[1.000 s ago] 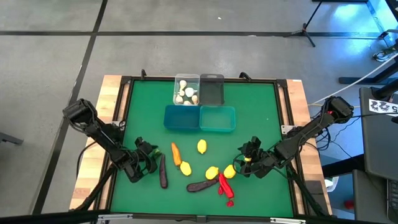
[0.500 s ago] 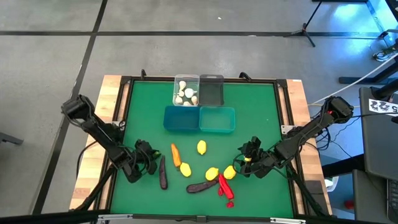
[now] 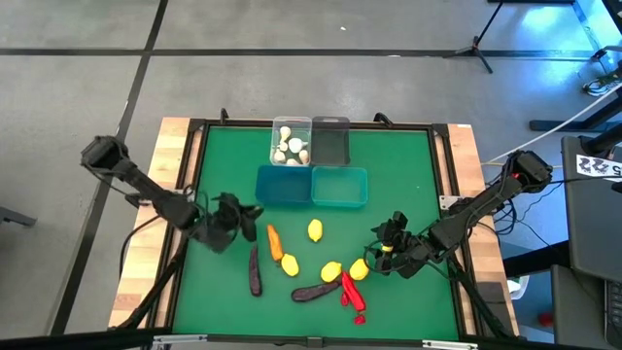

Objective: Sort produce into baskets
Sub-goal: Put the green chili pepper into the black bin

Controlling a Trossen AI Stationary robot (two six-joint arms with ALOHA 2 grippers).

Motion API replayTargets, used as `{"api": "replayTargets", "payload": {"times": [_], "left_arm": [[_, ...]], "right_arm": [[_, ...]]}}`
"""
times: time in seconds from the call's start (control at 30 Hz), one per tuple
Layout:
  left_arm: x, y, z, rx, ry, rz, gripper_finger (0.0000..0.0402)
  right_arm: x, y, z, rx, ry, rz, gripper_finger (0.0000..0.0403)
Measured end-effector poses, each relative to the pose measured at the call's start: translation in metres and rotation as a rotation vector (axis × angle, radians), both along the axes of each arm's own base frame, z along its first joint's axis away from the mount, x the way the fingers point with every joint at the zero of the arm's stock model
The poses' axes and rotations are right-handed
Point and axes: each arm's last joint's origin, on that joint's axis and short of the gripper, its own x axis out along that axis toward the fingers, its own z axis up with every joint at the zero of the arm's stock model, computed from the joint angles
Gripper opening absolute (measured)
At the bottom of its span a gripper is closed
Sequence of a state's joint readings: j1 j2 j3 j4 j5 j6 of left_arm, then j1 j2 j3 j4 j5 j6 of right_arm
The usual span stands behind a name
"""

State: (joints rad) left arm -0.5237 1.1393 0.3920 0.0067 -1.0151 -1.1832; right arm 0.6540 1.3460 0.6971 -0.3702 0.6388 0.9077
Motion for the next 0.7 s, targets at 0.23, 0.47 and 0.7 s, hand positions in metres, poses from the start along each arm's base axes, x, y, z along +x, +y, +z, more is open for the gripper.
{"api": "replayTargets", "payload": {"times": [0.23,0.47,0.7], "left_arm": [[0.032,0.043,0.036,0.174,-0.139,0.064,0.0078],[0.045,0.087,0.061,0.269,-0.248,0.067,0.0078],[0.085,0.123,0.084,0.367,-0.205,0.015,0.0078]], "right_arm": [[0.0,0.0,0.0,-0.005,-0.003,-0.004,0.028],[0.0,0.0,0.0,-0.007,-0.004,-0.004,0.028],[0.0,-0.001,0.0,-0.027,-0.015,-0.013,0.028]]}}
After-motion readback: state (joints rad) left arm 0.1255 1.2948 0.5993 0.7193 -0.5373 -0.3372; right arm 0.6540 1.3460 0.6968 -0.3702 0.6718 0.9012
